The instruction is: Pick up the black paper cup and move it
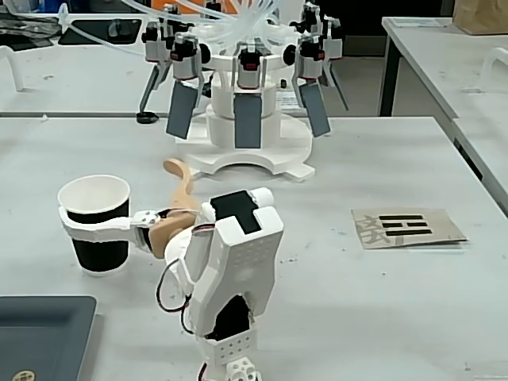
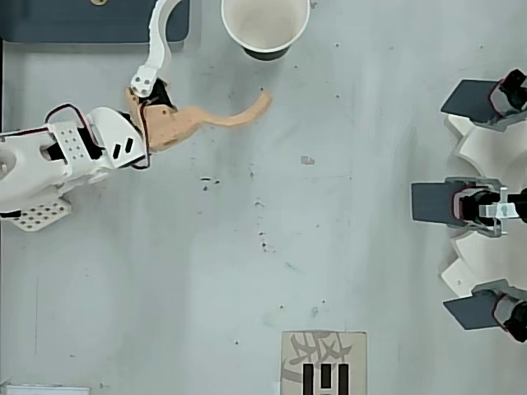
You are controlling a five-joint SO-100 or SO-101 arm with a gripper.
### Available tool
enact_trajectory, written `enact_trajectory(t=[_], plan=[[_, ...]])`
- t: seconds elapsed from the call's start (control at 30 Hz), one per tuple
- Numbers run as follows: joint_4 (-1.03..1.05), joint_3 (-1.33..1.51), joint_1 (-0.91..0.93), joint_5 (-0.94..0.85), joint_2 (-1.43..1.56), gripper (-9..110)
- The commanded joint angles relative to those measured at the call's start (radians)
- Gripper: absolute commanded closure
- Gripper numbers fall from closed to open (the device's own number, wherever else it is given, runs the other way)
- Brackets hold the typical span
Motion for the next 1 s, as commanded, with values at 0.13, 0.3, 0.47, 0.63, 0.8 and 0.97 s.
enact_trajectory(t=[0.13, 0.3, 0.47, 0.63, 0.8, 0.97], plan=[[0.005, -0.117, -0.034, -0.002, -0.060, 53], [0.025, -0.184, -0.049, 0.009, -0.114, 53], [0.037, -0.267, -0.061, 0.014, -0.189, 54], [0.048, -0.328, -0.077, 0.020, -0.252, 54], [0.064, -0.380, -0.092, 0.032, -0.301, 54], [0.075, -0.430, -0.097, 0.046, -0.354, 54]])
